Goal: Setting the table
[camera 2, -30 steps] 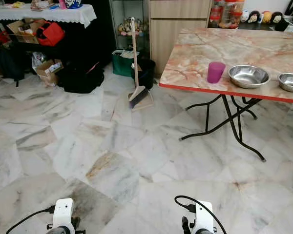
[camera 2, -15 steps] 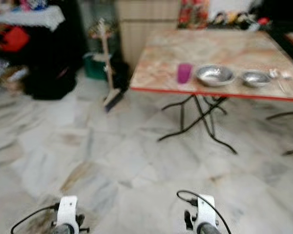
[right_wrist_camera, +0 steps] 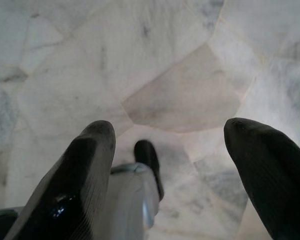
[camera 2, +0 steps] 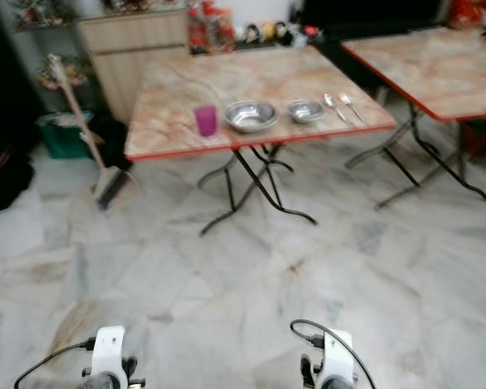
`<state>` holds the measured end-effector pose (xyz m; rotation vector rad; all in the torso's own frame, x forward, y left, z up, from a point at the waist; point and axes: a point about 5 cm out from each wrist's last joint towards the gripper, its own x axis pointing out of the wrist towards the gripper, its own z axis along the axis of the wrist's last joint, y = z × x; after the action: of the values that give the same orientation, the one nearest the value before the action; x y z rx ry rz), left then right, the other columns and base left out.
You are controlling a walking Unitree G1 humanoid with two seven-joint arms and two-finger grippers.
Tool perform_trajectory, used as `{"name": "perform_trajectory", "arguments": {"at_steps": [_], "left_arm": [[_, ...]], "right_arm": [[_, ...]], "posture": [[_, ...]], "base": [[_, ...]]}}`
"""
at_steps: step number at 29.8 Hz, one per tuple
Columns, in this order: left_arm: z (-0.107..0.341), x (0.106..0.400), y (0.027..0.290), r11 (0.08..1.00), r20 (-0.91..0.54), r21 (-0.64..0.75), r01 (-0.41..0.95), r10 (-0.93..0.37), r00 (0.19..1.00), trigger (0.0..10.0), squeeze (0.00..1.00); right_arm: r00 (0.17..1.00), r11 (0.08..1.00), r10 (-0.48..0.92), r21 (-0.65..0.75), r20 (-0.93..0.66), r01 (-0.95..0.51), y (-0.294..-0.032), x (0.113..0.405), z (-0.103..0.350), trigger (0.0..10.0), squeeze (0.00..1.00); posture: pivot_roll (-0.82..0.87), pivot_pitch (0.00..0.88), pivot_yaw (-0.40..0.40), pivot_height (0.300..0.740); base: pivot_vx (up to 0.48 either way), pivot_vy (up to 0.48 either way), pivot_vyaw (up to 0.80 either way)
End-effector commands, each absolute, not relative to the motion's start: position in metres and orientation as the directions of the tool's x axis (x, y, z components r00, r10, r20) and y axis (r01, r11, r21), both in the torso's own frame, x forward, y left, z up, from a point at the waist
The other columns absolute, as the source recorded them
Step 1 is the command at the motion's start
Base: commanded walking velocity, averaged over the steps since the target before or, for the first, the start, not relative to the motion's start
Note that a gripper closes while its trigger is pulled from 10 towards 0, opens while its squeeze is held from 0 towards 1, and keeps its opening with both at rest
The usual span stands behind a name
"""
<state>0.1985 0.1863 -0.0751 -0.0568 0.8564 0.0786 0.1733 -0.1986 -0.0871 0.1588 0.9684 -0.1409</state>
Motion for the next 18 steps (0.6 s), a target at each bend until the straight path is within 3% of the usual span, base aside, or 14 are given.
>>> {"name": "perform_trajectory", "arguments": {"at_steps": [1,18], "left_arm": [[-0.0720,0.2028,0.1910,0.994,-0.743,-0.016,-0.107,0.060,0.667,10.0,0.00],[-0.0719,0.2049,0.1852,0.996,-0.748,-0.020,-0.088,0.044,0.663,10.0,0.00]], "right_arm": [[0.588,0.977,-0.040,0.091,-0.808,0.191,-0.1950,0.1822,-0.0833,10.0,0.00],[0.595,0.985,-0.051,0.058,-0.802,0.162,-0.1973,0.1809,-0.0832,10.0,0.00]], "posture": [[-0.18,0.000,0.071,0.740],[-0.20,0.000,0.082,0.740]], "base": [[0.000,0.000,0.00],[0.346,0.000,0.03]]}}
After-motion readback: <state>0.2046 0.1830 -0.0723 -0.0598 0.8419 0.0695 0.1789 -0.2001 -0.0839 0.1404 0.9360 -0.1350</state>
